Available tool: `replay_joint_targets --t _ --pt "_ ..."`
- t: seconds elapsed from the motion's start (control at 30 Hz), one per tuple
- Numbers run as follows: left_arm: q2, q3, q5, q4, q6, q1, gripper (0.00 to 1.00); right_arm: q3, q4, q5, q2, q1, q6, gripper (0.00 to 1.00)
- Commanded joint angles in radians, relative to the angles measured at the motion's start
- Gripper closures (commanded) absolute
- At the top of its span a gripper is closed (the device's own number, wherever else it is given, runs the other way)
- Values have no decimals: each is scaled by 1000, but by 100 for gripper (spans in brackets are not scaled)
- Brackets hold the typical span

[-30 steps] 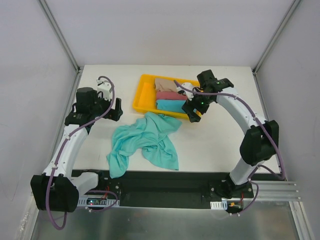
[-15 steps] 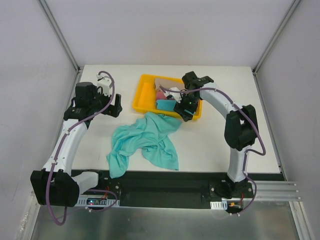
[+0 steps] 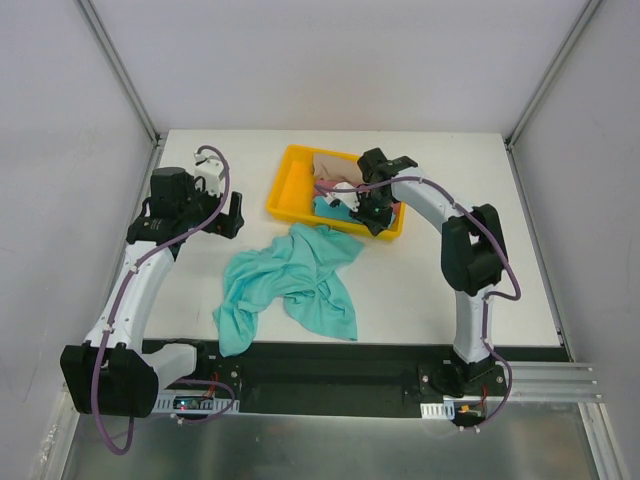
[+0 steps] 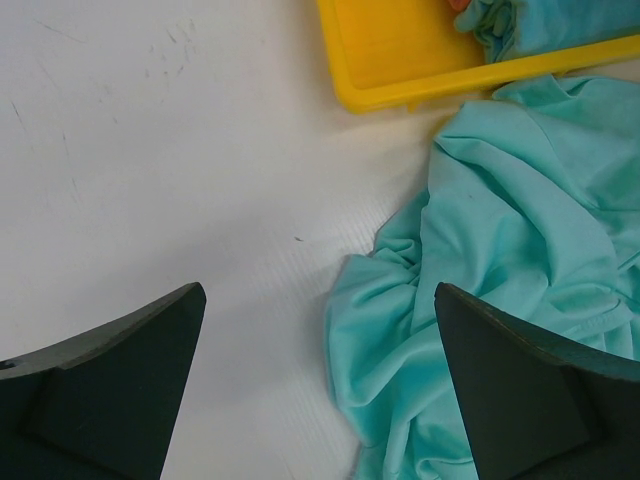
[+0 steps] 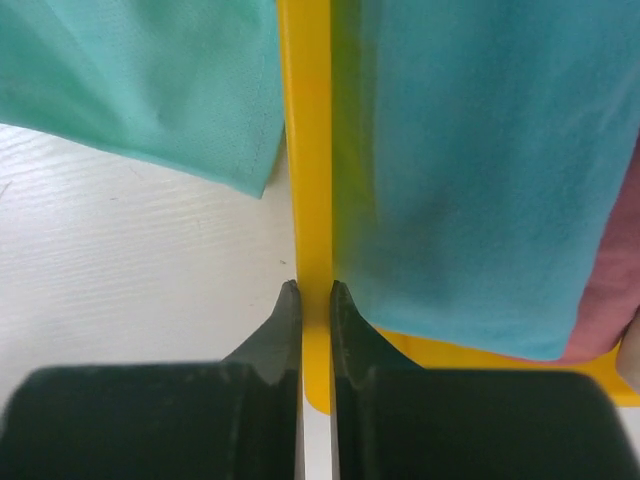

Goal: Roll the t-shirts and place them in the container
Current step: Move the bin to the corner of the board.

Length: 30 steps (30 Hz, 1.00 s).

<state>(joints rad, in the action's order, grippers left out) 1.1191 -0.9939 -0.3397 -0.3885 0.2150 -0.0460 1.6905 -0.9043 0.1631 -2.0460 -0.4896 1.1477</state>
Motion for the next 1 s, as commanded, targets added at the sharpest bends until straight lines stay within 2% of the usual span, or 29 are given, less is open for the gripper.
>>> replay_joint_targets --t 0.0,0.07,0.2,0.43,0.57,0.7,0.8,0.87,0.97 --pt "8 -22 -7 -10 24 -2 1 31 7 -82 -34 69 75 99" --pt "11 -20 1 -12 35 -2 1 40 8 -97 -37 127 105 99" --pt "15 -14 7 -23 46 -2 1 40 5 -93 -31 245 269 99" --pt "39 -34 41 -87 147 -2 2 198 -48 -155 -129 463 556 99" --pt "41 40 76 -101 251 -2 1 212 20 -230 -169 568 810 99" --pt "22 66 93 -108 319 -3 1 314 38 -261 -250 635 974 99" --pt "24 43 94 -116 311 -3 1 379 44 -269 -290 681 1099 99" --pt "30 28 99 -121 304 -2 1 391 88 -283 -305 710 1158 99" --pt "28 21 103 -122 303 -2 1 471 56 -306 -351 740 1182 99"
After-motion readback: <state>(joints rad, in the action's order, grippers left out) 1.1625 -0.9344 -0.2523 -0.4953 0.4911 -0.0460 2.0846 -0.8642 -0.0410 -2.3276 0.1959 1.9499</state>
